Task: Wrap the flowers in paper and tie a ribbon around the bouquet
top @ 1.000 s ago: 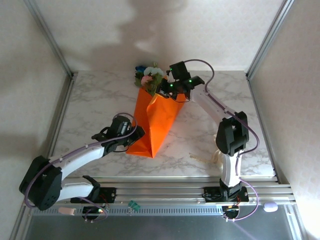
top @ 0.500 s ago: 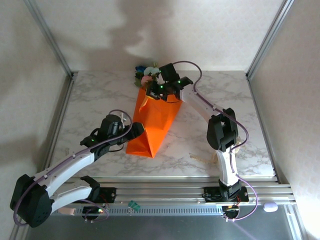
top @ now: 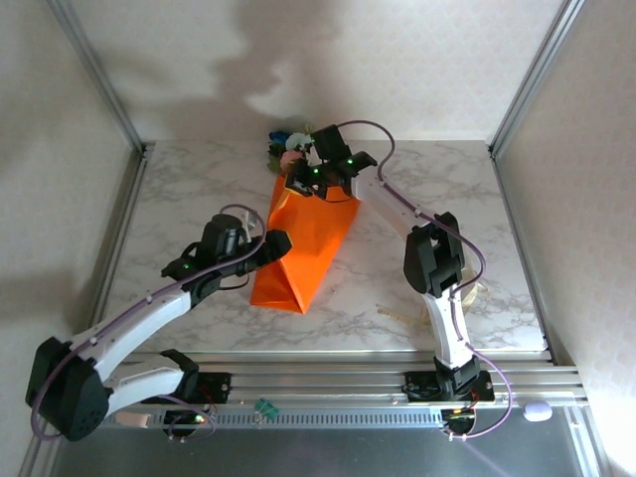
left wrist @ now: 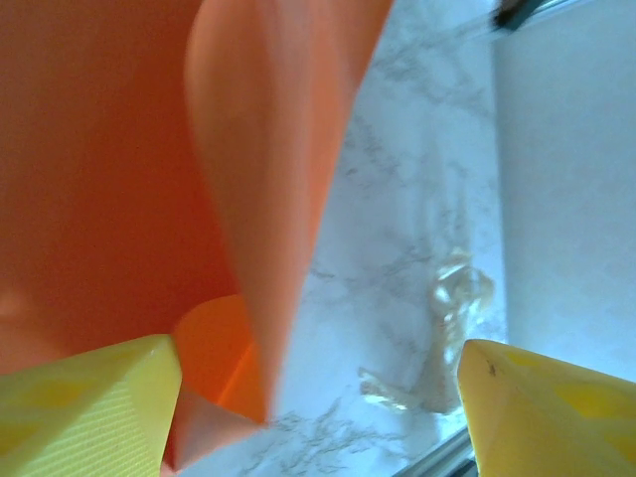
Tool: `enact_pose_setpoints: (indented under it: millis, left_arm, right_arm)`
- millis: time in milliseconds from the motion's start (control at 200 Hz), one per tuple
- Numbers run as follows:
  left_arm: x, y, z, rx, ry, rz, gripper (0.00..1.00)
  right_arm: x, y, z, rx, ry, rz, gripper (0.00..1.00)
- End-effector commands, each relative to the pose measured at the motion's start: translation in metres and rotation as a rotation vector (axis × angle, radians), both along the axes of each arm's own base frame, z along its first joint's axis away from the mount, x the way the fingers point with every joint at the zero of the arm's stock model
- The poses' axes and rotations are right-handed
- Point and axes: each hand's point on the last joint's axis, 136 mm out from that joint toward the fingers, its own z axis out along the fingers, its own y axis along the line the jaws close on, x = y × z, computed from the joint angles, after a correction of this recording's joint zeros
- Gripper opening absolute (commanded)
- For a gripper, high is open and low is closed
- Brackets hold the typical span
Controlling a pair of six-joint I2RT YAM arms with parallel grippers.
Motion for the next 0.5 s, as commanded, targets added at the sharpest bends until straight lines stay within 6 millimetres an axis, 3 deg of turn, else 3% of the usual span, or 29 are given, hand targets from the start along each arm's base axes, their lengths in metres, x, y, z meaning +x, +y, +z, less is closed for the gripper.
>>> enact_pose_setpoints:
  millis: [0, 145, 300, 395, 435, 496]
  left_arm:
    - [-0.001, 0.005, -0.020, 0.074, 0.044, -0.014, 0.71]
    - [0.007, 0.006, -0.040, 0.136, 0.071, -0.007, 0.63]
    - [0.015, 0.014, -0.055, 0.215, 0.091, 0.022, 0.35]
    - [0.014, 0.018, -0.064, 0.237, 0.102, 0.023, 0.24]
    - [0.013, 0.018, -0.068, 0.242, 0.110, 0.020, 0.22]
    - [0.012, 0.017, -0.073, 0.237, 0.118, 0.011, 0.20]
  right_arm:
    - [-0.002, 0.009, 0.003, 0.017, 0.011, 0.013, 0.00]
    - [-0.002, 0.010, -0.004, 0.007, 0.024, 0.011, 0.00]
    - [-0.001, 0.010, -0.010, 0.001, 0.035, 0.006, 0.00]
    - [0.000, 0.006, -0.015, -0.026, 0.042, -0.006, 0.00]
    - [0.001, 0.004, -0.015, -0.035, 0.042, -0.009, 0.07]
    - [0.002, -0.002, -0.013, -0.056, 0.032, -0.021, 0.26]
